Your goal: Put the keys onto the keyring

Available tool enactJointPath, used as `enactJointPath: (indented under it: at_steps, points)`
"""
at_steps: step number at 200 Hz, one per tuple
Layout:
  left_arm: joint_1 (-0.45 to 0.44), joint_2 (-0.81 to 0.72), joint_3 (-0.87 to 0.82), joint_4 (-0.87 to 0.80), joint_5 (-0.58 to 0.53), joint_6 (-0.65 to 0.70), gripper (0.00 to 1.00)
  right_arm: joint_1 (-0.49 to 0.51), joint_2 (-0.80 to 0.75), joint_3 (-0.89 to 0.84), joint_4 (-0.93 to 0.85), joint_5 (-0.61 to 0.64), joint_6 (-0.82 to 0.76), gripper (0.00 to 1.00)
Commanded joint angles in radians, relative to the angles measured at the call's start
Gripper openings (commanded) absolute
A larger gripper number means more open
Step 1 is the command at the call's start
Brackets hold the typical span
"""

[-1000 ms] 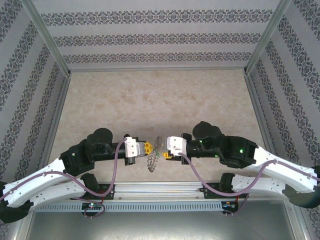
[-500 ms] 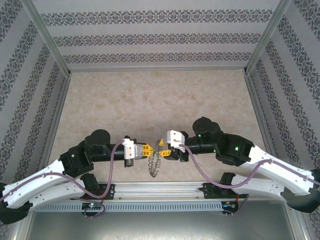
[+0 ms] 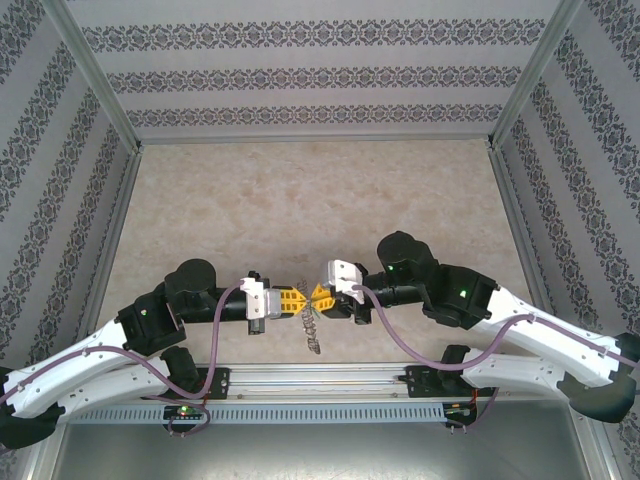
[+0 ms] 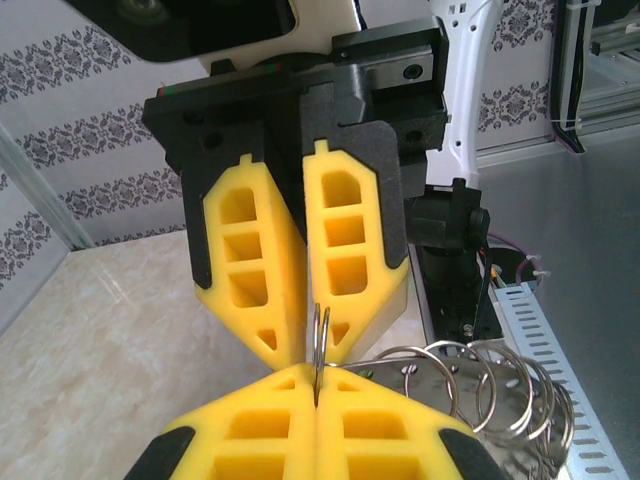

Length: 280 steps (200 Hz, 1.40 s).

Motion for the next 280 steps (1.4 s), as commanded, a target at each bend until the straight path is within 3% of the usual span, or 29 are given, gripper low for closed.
enactJointPath:
  at_steps: [1, 56, 102, 143, 165, 212, 280]
  points:
    - [-0.01, -0.012, -0.009, 0.082, 0.033, -0.024, 0.0, -0.012, 0.004, -0.017, 0.03, -0.033, 0.008, 0.12]
    - [-0.01, -0.01, -0.011, 0.076, 0.03, -0.021, 0.0, -0.015, -0.007, -0.017, 0.033, -0.032, 0.005, 0.0]
    - [-0.009, -0.01, -0.01, 0.063, 0.007, -0.019, 0.0, -0.016, -0.047, -0.033, 0.032, 0.014, 0.005, 0.0]
    - [-0.009, 0.009, -0.01, 0.044, -0.04, -0.024, 0.0, -0.016, -0.1, -0.082, 0.056, 0.128, 0.01, 0.3]
    - [-0.009, 0.004, -0.019, 0.057, -0.044, -0.032, 0.0, -0.017, -0.139, -0.134, 0.072, 0.101, 0.019, 0.41]
    - [-0.008, 0.024, -0.013, 0.085, -0.021, -0.041, 0.0, -0.016, -0.134, -0.221, 0.167, 0.043, 0.089, 0.45]
    - [-0.008, 0.034, -0.004, 0.083, -0.019, -0.037, 0.0, -0.017, -0.066, -0.22, 0.258, -0.013, 0.111, 0.47]
